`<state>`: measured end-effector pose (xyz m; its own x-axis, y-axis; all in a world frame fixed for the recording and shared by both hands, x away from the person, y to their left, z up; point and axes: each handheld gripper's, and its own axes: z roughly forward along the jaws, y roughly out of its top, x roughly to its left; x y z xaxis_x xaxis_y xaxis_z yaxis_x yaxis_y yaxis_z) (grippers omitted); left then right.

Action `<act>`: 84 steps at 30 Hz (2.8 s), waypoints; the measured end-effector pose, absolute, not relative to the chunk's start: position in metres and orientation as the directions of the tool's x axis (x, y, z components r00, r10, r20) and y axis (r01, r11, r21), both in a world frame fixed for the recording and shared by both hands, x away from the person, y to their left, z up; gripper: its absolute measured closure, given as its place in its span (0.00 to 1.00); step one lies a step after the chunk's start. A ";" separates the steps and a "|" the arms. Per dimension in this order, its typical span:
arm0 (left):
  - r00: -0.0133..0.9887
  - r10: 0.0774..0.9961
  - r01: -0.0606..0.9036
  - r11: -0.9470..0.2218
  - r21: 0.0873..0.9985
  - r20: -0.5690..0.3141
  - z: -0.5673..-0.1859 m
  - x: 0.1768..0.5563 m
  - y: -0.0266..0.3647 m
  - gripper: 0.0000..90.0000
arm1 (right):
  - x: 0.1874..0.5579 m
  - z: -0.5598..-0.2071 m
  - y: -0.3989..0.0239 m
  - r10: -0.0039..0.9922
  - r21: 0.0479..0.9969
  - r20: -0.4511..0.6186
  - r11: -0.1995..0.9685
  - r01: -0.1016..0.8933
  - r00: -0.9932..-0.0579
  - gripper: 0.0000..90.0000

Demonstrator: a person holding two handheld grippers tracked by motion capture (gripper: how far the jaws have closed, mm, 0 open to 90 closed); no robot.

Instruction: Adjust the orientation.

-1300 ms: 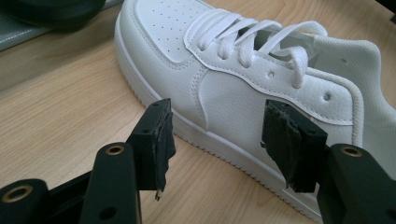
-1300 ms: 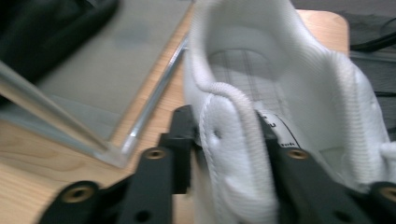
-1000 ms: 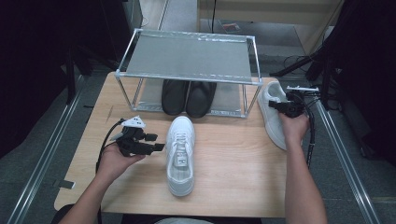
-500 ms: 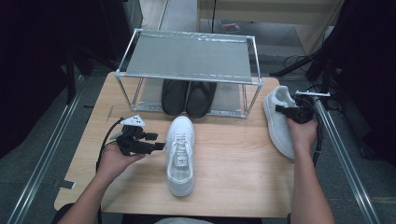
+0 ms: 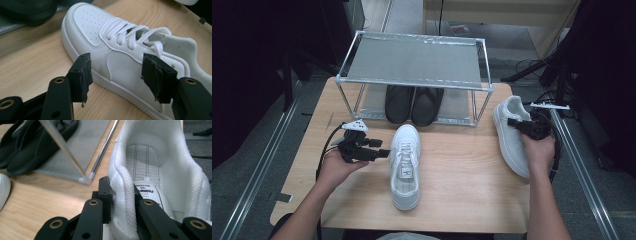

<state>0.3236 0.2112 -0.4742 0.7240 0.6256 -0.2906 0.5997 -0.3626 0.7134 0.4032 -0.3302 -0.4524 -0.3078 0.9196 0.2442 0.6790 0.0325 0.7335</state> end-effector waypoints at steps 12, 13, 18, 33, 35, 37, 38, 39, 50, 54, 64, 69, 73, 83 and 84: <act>0.730 0.612 0.594 -0.348 0.725 -0.304 -0.472 0.332 0.209 0.45 | 0.360 -0.447 -0.317 0.915 0.742 0.214 0.075 0.666 -0.342 0.90; 0.729 0.613 0.596 -0.349 0.723 -0.305 -0.473 0.332 0.208 0.45 | 0.356 -0.447 -0.315 0.914 0.742 0.212 0.080 0.665 -0.346 0.90; 0.737 0.609 0.589 -0.369 0.719 -0.292 -0.472 0.332 0.206 0.45 | 0.342 -0.445 -0.305 0.902 0.736 0.216 0.100 0.670 -0.373 0.90; 0.739 0.610 0.587 -0.374 0.718 -0.287 -0.473 0.332 0.206 0.44 | 0.314 -0.441 -0.270 0.854 0.735 0.229 0.163 0.659 -0.467 0.89; 0.739 0.604 0.589 -0.365 0.721 -0.298 -0.472 0.331 0.206 0.44 | 0.313 -0.441 -0.265 0.846 0.733 0.228 0.176 0.657 -0.481 0.89; 0.747 0.595 0.580 -0.366 0.728 -0.297 -0.471 0.330 0.205 0.44 | 0.312 -0.440 -0.260 0.839 0.732 0.231 0.185 0.656 -0.493 0.89; 0.750 0.593 0.576 -0.366 0.731 -0.294 -0.470 0.329 0.205 0.44 | 0.312 -0.440 -0.258 0.835 0.732 0.231 0.189 0.655 -0.499 0.89; 0.752 0.591 0.574 -0.369 0.731 -0.293 -0.470 0.329 0.204 0.44 | 0.312 -0.440 -0.255 0.832 0.733 0.231 0.192 0.652 -0.505 0.89; 0.752 0.595 0.575 -0.378 0.726 -0.286 -0.471 0.329 0.203 0.44 | 0.311 -0.444 -0.224 0.788 0.732 0.223 0.253 0.632 -0.573 0.89; 0.753 0.594 0.575 -0.380 0.725 -0.285 -0.471 0.329 0.202 0.44 | 0.309 -0.445 -0.212 0.772 0.730 0.217 0.278 0.625 -0.597 0.89; 0.758 0.585 0.571 -0.381 0.727 -0.288 -0.471 0.327 0.201 0.44 | 0.309 -0.456 -0.177 0.713 0.704 0.225 0.352 0.617 -0.664 0.89; 0.761 0.584 0.566 -0.382 0.731 -0.284 -0.470 0.327 0.201 0.44 | 0.309 -0.458 -0.166 0.698 0.712 0.218 0.365 0.600 -0.682 0.89; 0.767 0.580 0.556 -0.385 0.736 -0.276 -0.470 0.326 0.198 0.44 | 0.312 -0.466 -0.159 0.695 0.697 0.230 0.371 0.614 -0.682 0.89; 0.770 0.578 0.554 -0.398 0.731 -0.270 -0.471 0.326 0.197 0.44 | 0.315 -0.474 -0.151 0.679 0.693 0.221 0.396 0.603 -0.700 0.81; 0.771 0.578 0.553 -0.398 0.733 -0.268 -0.471 0.326 0.197 0.44 | 0.315 -0.471 -0.154 0.683 0.706 0.231 0.372 0.602 -0.693 0.79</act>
<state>0.3256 0.1974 -0.4705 0.7710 0.5776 -0.2681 0.5526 -0.3975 0.7326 0.3145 -0.1535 -0.4708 -0.6929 0.6830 0.2311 0.6022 0.3719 0.7064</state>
